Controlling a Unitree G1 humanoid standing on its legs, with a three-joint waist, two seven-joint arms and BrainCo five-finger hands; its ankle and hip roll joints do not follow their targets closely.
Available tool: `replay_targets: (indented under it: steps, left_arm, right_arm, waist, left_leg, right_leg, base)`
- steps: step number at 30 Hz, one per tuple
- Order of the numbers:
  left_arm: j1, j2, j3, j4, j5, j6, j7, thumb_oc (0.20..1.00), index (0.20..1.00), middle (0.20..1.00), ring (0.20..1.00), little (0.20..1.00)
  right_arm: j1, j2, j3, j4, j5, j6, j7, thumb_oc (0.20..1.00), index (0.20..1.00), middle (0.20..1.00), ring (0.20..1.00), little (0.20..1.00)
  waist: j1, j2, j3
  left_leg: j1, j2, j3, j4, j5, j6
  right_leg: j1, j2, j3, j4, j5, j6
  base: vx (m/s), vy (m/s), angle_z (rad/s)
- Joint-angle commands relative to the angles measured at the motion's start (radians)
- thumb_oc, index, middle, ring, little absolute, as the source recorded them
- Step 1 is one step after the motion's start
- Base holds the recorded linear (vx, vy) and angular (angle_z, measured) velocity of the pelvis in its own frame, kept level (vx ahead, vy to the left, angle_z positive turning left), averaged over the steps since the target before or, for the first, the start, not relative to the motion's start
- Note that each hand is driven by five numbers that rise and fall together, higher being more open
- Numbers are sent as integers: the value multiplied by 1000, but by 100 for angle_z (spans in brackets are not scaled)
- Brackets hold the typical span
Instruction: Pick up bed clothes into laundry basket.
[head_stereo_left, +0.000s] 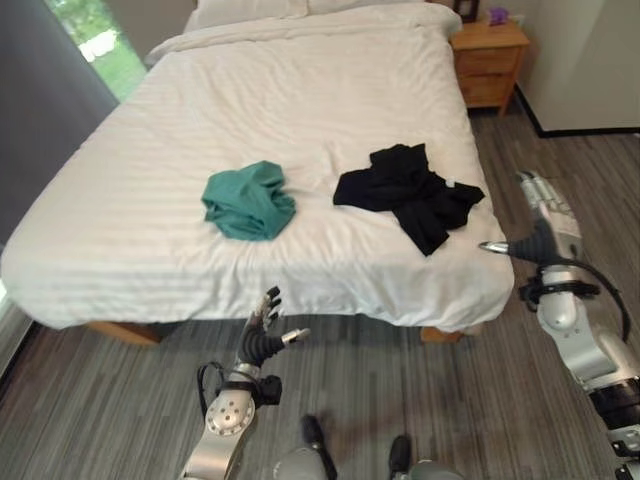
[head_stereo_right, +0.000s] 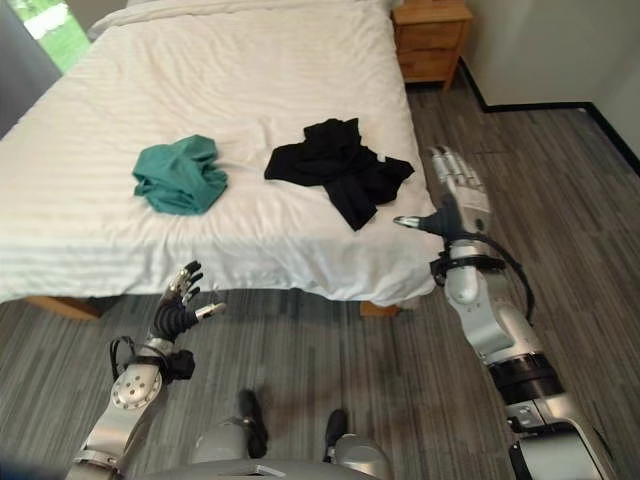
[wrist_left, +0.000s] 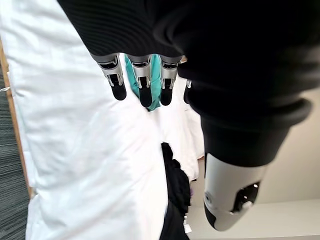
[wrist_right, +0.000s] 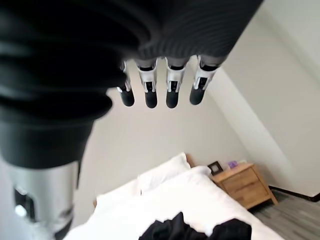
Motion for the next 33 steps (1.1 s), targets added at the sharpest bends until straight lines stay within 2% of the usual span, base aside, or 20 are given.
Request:
replay_targets:
  steps: [1, 3, 4, 5, 6, 8, 9, 10, 11, 12, 13, 15, 16, 17, 19, 21, 22, 24, 28, 33]
  left_arm:
    - [5, 35, 21, -81, -67, -46, -10, 1000, 1000, 1000, 1000, 1000]
    - [9, 36, 22, -77, -67, -44, -11, 1000, 1000, 1000, 1000, 1000]
    - [12, 38, 24, -72, -65, -43, -10, 1000, 1000, 1000, 1000, 1000]
    - [19, 42, 22, -64, -65, -43, -11, 1000, 1000, 1000, 1000, 1000]
    - [23, 43, 21, -61, -63, -41, -8, 1000, 1000, 1000, 1000, 1000]
    - [15, 66, 20, -48, -70, -31, -19, 1000, 1000, 1000, 1000, 1000]
    - [15, 67, 21, -49, -71, -31, -19, 1000, 1000, 1000, 1000, 1000]
    - [9, 87, 22, -34, -62, -17, -26, 1000, 1000, 1000, 1000, 1000]
    - [8, 88, 22, -33, -62, -17, -26, 1000, 1000, 1000, 1000, 1000]
    - [1, 97, 22, -26, -61, -11, -28, 1000, 1000, 1000, 1000, 1000]
    - [-10, 115, 26, -20, -66, -7, -26, 1000, 1000, 1000, 1000, 1000]
    - [-14, 128, 27, -23, -65, -9, -28, 1000, 1000, 1000, 1000, 1000]
    - [-29, 143, 24, -27, -68, -15, -32, 1000, 1000, 1000, 1000, 1000]
    - [-29, 143, 24, -26, -69, -15, -32, 1000, 1000, 1000, 1000, 1000]
    - [-49, 157, 15, -25, -78, -20, -38, 1000, 1000, 1000, 1000, 1000]
    - [-56, 163, 19, -26, -97, -27, -28, 1000, 1000, 1000, 1000, 1000]
    - [-55, 157, 29, -28, -108, -29, -36, 1000, 1000, 1000, 1000, 1000]
    - [-40, 142, 38, -28, -97, -21, -40, 1000, 1000, 1000, 1000, 1000]
    - [-14, 126, 48, -30, -89, -22, -51, 1000, 1000, 1000, 1000, 1000]
    - [-16, 124, 46, -24, -91, -25, -61, 1000, 1000, 1000, 1000, 1000]
  right_arm:
    - [-115, -100, -6, 14, 6, -1, -23, 1000, 1000, 1000, 1000, 1000]
    - [-123, -105, -2, 24, 8, 0, -22, 1000, 1000, 1000, 1000, 1000]
    - [-129, -107, 4, 33, 3, 1, -19, 1000, 1000, 1000, 1000, 1000]
    - [-148, -110, 21, 48, -5, -2, -21, 1000, 1000, 1000, 1000, 1000]
    - [-156, -114, 26, 59, -14, 3, -20, 1000, 1000, 1000, 1000, 1000]
    - [-181, -113, 60, 137, -9, 10, -7, 1000, 1000, 1000, 1000, 1000]
    - [-182, -112, 60, 138, -9, 9, -7, 1000, 1000, 1000, 1000, 1000]
    - [-166, -101, 56, 140, -4, 1, 3, 1000, 1000, 1000, 1000, 1000]
    - [-165, -101, 54, 140, -4, 1, 3, 1000, 1000, 1000, 1000, 1000]
    - [-158, -97, 49, 139, -3, 4, 12, 1000, 1000, 1000, 1000, 1000]
    - [-155, -95, 48, 155, 0, 12, 20, 1000, 1000, 1000, 1000, 1000]
    - [-161, -94, 54, 171, 0, 14, 23, 1000, 1000, 1000, 1000, 1000]
    - [-173, -96, 65, 207, 6, 18, 27, 1000, 1000, 1000, 1000, 1000]
    - [-176, -95, 67, 210, 7, 17, 26, 1000, 1000, 1000, 1000, 1000]
    - [-182, -96, 74, 264, 24, 26, 24, 1000, 1000, 1000, 1000, 1000]
    - [-187, -107, 77, 308, 40, 38, 21, 1000, 1000, 1000, 1000, 1000]
    - [-188, -96, 82, 325, 44, 37, 30, 1000, 1000, 1000, 1000, 1000]
    - [-174, -92, 81, 346, 37, 43, 30, 1000, 1000, 1000, 1000, 1000]
    - [-155, -96, 83, 351, 16, 44, 40, 1000, 1000, 1000, 1000, 1000]
    - [-146, -104, 86, 438, 27, 47, 48, 1000, 1000, 1000, 1000, 1000]
  waist:
    - [56, 8, -8]
    - [61, 8, -10]
    - [65, 8, -22]
    - [65, 12, -32]
    - [70, 8, -39]
    - [94, -32, -56]
    - [94, -34, -56]
    - [103, -50, -50]
    - [104, -52, -51]
    - [99, -55, -42]
    - [80, -56, -11]
    - [73, -53, -2]
    - [70, -46, 4]
    - [67, -48, 5]
    - [54, -46, 13]
    - [45, -56, 12]
    - [46, -61, 10]
    - [54, -65, -4]
    - [52, -48, -20]
    - [46, -9, -9]
  left_leg:
    - [79, 46, 25, 41, 97, -59]
    - [81, 46, 32, 31, 103, -57]
    - [97, 42, 28, 5, 88, -60]
    - [112, 42, 46, -18, 91, -44]
    - [116, 33, 28, -24, 92, -40]
    - [121, 10, 18, -25, 72, -26]
    - [121, 10, 18, -25, 72, -26]
    - [140, 2, 17, -25, 42, -7]
    - [138, 1, 17, -25, 41, -6]
    - [146, -4, 10, -25, 26, 3]
    - [159, -9, -4, -25, 7, 19]
    - [160, -5, -8, -25, -1, 22]
    - [153, -1, -12, -25, -1, 18]
    - [156, -3, -14, -25, -5, 17]
    - [158, -5, -34, -25, -15, 7]
    - [165, -14, -53, -25, -33, 0]
    - [166, -13, -50, -25, -33, -5]
    - [171, -15, -45, -25, -31, -9]
    - [175, -14, -45, -25, -32, -14]
    - [170, -6, -55, -25, -24, -30]
  right_leg:
    - [79, -116, -15, 14, -87, 135]
    - [90, -116, -15, 14, -92, 136]
    - [102, -113, -10, 14, -103, 141]
    - [105, -111, -11, 14, -98, 145]
    - [114, -115, -6, 14, -100, 147]
    - [142, -125, -3, 15, -83, 153]
    - [142, -126, -2, 15, -83, 154]
    - [103, -139, -11, 144, -79, 173]
    - [96, -142, -10, 153, -85, 174]
    - [50, -155, -10, 237, -72, 189]
    - [-74, -173, 25, 416, -5, 221]
    - [-134, -171, 49, 473, -2, 220]
    - [-185, -164, 64, 440, -23, 201]
    - [-180, -167, 61, 441, -28, 203]
    - [-188, -156, 67, 316, -47, 178]
    - [-179, -151, 106, 162, -22, 172]
    - [-161, -167, 87, 117, 2, 185]
    - [-129, -177, 66, 50, 44, 186]
    - [-95, -174, 49, 14, 50, 182]
    - [-89, -174, 32, 14, 34, 178]
  base:
    - [316, 86, -5]
    - [287, 82, 9]
    - [258, 100, 3]
    - [336, 135, -1]
    - [347, 136, -1]
    - [293, 69, 9]
    - [218, 62, 25]
    - [151, 63, 25]
    - [188, 76, 22]
    - [112, 71, 36]
    - [111, 70, 50]
    - [112, 38, 70]
    - [132, 5, 54]
    - [140, -29, 38]
    - [148, -77, 36]
    - [189, -116, 53]
    - [189, -88, 53]
    - [205, -133, 41]
    - [177, -114, -3]
    - [78, -77, 4]
